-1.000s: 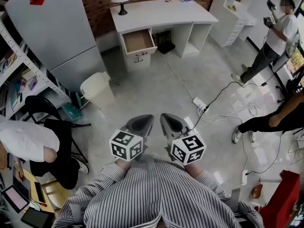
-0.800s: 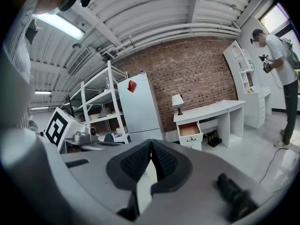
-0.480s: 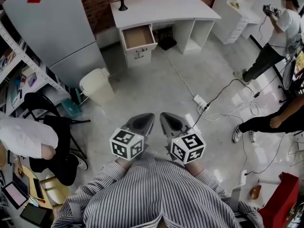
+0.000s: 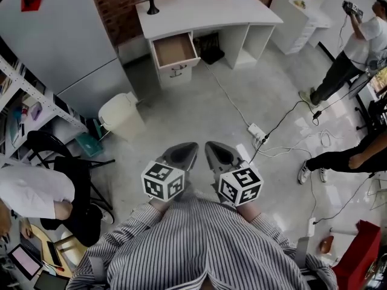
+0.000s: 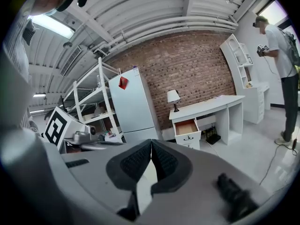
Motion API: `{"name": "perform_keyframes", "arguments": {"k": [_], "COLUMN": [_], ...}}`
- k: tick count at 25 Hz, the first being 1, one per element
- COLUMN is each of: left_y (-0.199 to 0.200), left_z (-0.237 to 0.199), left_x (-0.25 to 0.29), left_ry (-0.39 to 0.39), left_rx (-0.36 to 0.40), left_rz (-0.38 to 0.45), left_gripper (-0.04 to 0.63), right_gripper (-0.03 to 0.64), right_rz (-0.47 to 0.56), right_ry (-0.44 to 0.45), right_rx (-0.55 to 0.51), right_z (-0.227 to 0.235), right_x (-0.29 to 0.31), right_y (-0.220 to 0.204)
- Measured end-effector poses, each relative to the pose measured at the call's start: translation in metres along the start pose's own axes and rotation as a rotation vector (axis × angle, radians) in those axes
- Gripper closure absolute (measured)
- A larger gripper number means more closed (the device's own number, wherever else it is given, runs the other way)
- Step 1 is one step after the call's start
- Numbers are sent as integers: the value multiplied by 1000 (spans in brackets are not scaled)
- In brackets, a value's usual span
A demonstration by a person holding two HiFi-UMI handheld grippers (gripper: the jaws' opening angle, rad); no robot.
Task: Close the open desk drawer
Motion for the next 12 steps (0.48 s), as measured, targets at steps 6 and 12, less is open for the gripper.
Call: {"name": "perform_keyframes", "arguments": {"k": [6, 12], "left_y": [46, 89], "left_z": [-51, -106], "left_x": [30, 60], "left_ry": [-48, -90], "left_rx": [21, 41], "left_rz": [-2, -11], "left_gripper": [583, 583], "right_gripper": [600, 600], "right_rz": [32, 44], "right_ry": [-26, -43], "right_rx": [8, 14], "right_z": [28, 50], "right_x": [62, 128], "right_y": [41, 77]}}
Point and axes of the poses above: the fingertips, and each gripper's own axes: x forward along the fingers, z to its right, y out of its top, the point moved 2 cm from there along -x, backward along the fingers, and after that the axes turned 1 degree about y, right-handed, at the moved point
